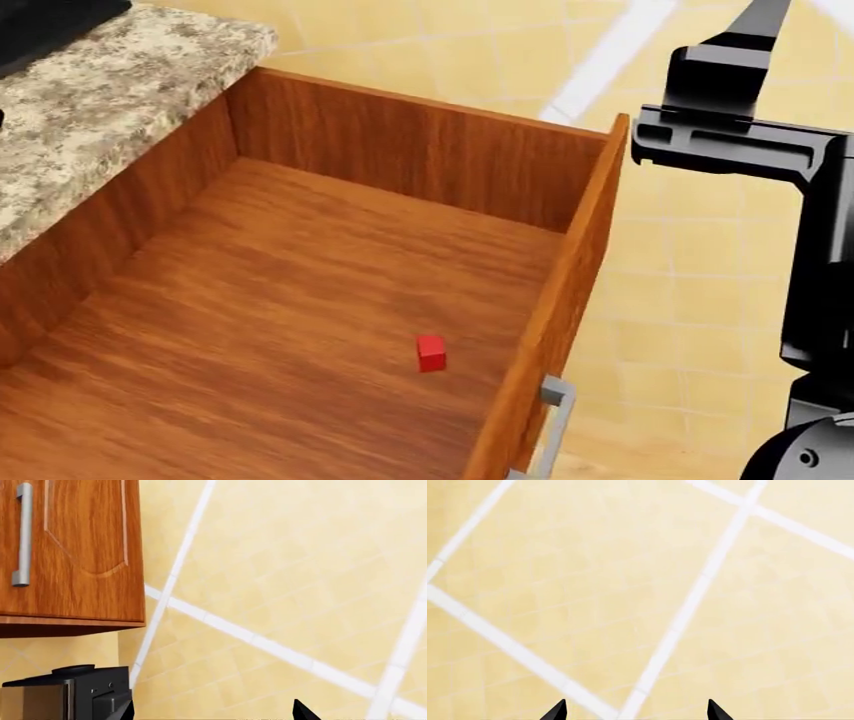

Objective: Close the right drawer.

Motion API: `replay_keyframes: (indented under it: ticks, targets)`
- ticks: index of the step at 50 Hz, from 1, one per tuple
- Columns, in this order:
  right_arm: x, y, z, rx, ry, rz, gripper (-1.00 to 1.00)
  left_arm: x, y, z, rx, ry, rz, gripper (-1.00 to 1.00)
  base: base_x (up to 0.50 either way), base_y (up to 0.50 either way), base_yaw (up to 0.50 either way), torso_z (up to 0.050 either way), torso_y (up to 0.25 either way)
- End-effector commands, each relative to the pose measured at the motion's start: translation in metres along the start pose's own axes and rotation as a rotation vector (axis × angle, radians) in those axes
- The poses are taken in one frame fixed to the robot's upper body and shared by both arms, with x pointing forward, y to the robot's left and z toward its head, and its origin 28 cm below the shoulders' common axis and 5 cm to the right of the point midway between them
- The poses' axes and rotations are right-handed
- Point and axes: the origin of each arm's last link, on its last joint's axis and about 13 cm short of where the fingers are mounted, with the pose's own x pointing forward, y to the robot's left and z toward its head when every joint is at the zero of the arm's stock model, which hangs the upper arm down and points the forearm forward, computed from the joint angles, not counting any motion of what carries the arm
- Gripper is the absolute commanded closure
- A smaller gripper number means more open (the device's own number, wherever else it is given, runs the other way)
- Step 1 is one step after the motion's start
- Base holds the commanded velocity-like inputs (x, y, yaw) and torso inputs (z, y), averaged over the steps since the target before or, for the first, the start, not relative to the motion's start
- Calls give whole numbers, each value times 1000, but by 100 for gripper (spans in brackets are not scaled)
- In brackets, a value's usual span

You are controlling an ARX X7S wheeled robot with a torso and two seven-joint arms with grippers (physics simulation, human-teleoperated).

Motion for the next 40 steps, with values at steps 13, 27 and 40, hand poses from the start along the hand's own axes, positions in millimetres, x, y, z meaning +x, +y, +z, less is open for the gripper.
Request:
replay_keyframes:
  ticks: [13,27,40]
  targets:
    - [0,0,-1,-10,-1,-2,-100,-2,3,1,4,3,5,-100,367,135,0,0,0]
    - [4,3,-16,31,20,4,-100,-3,4,1,4,6,5,-100,188,69,0,0,0]
    - [0,1,-8,35,9,7,-100,-2,4,4,6,1,5,-100,0,0,0,0,0]
